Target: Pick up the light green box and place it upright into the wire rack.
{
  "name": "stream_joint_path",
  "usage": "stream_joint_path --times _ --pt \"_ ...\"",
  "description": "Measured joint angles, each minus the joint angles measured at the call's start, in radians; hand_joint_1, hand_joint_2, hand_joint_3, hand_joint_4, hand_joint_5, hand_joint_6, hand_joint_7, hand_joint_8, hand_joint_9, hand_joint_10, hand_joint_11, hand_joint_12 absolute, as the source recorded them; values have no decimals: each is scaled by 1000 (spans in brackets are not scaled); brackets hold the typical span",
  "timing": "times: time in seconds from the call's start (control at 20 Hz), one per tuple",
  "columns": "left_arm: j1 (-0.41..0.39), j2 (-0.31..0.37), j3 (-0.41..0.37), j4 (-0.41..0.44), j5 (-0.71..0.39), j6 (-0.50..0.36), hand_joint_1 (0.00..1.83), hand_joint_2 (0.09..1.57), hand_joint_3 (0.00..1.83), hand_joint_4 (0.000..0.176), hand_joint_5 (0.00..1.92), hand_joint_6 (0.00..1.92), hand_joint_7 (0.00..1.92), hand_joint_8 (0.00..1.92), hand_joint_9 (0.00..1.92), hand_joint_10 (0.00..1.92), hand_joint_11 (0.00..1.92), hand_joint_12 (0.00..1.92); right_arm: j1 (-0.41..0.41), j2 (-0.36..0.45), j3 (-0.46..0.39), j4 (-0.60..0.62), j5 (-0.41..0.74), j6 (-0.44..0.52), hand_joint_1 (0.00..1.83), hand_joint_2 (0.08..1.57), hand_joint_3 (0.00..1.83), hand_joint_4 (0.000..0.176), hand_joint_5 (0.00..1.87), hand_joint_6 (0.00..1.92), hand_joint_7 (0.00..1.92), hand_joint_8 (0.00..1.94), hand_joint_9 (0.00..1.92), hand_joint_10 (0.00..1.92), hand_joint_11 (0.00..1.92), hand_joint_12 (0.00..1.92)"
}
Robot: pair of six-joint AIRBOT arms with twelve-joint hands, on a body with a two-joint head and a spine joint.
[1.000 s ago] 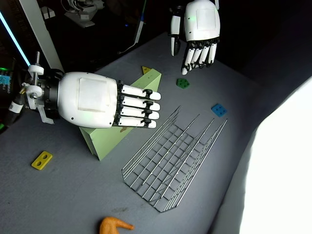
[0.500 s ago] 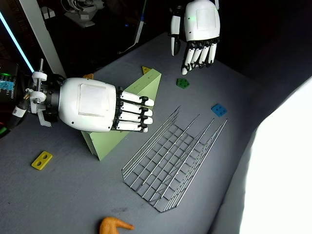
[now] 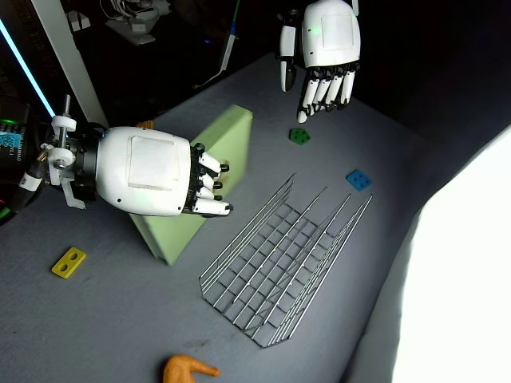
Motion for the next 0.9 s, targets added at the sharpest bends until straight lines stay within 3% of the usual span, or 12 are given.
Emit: stream_joint_path --times 0.3,0.9 --pt "0 0 0 0 0 0 479 1416 1 0 720 7 879 2 690 632 384 1483 6 4 0 0 -5 -1 1363 1162 1 0 830 1048 928 1138 803 1449 637 1750" --pt "1 0 -11 0 0 0 413 1441 5 0 706 2 873 2 694 630 397 1470 119 53 0 -29 35 -7 1367 1147 0 0 854 1056 948 1048 850 1403 690 1682"
